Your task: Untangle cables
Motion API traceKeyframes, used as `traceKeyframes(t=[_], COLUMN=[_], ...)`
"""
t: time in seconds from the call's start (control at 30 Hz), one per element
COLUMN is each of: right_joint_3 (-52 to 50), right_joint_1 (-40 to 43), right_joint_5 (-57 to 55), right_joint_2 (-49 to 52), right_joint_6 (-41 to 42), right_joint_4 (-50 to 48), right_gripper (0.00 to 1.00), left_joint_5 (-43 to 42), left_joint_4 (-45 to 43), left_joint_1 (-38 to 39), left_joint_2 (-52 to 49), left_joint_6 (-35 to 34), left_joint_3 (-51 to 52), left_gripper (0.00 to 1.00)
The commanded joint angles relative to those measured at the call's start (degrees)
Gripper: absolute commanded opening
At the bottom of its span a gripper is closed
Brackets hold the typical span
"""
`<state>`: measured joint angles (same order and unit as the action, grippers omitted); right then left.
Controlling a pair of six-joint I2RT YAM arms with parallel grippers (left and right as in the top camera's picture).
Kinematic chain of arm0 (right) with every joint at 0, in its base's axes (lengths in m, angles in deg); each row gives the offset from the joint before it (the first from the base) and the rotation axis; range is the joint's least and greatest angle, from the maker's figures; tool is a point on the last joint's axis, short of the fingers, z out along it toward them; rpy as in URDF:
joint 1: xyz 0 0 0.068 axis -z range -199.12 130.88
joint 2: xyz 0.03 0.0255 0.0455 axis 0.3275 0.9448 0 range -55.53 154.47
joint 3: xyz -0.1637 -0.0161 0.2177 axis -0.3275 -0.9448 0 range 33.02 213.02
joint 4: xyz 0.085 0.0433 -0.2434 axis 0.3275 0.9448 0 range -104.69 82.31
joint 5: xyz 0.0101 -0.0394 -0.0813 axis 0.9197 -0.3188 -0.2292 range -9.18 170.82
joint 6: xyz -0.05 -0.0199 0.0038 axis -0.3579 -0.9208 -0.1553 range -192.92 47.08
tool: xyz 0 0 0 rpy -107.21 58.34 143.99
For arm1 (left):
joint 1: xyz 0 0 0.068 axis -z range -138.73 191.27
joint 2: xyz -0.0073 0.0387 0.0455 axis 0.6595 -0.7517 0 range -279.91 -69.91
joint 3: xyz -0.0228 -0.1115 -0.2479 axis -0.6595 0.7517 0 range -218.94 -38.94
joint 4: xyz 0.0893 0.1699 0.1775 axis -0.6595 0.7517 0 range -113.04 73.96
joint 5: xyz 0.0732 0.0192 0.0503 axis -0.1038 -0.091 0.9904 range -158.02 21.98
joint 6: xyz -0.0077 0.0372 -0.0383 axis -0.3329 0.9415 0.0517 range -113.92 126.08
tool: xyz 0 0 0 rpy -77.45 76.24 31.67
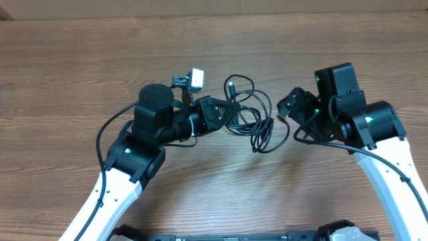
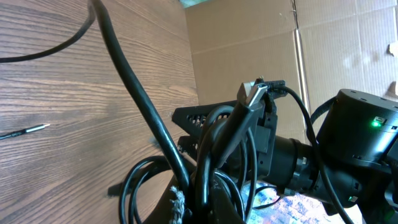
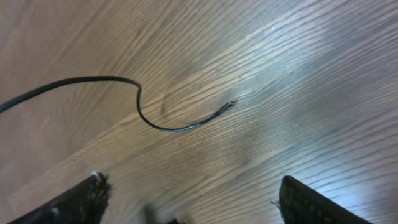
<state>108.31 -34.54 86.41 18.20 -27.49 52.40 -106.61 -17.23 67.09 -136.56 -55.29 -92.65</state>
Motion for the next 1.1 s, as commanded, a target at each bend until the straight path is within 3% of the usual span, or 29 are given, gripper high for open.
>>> traceKeyframes(t=[0.0,0.23,0.43,0.53,0.87,1.07], right_joint_3=[0.92,0.92,0.92,0.92,0.92,0.92], right_joint_1=[0.11,0.11,0.11,0.11,0.09,0.09], right_joint_5=[1.11,1.18,2.12,5.27,18.8,20.24], right_joint_2=[-0.11,-3.26,-9.55,-12.68,-17.38,-16.28], right_joint_6=[-0.7,-1.27,-6.32,-10.67,-35.69,-40.0], right_joint_4=[-0.31,-1.25,-3.54,-4.87,-4.98,-4.26], right_gripper=[0.95,1.0,0.99,0.96,0.87,0.82], left_joint_5=[0.74,3.21,3.08,2.89,-1.14,-8.07], left_joint_4=[-0.35,-0.33,-2.99,-4.15,-14.19,-20.35], left_joint_1=[-0.42,-1.36,-1.9,-1.79,-1.79,-1.77], left_joint_2=[0.76,0.76,0.76,0.76,0.76,0.76], left_joint_6=[-0.63,1.62,20.79,26.6,28.15,28.15], left_joint_3=[-0.55,-0.55,-0.55,-0.55,-0.55,-0.55], left_gripper=[0.04,0.04,0.04,0.04,0.04,0.04])
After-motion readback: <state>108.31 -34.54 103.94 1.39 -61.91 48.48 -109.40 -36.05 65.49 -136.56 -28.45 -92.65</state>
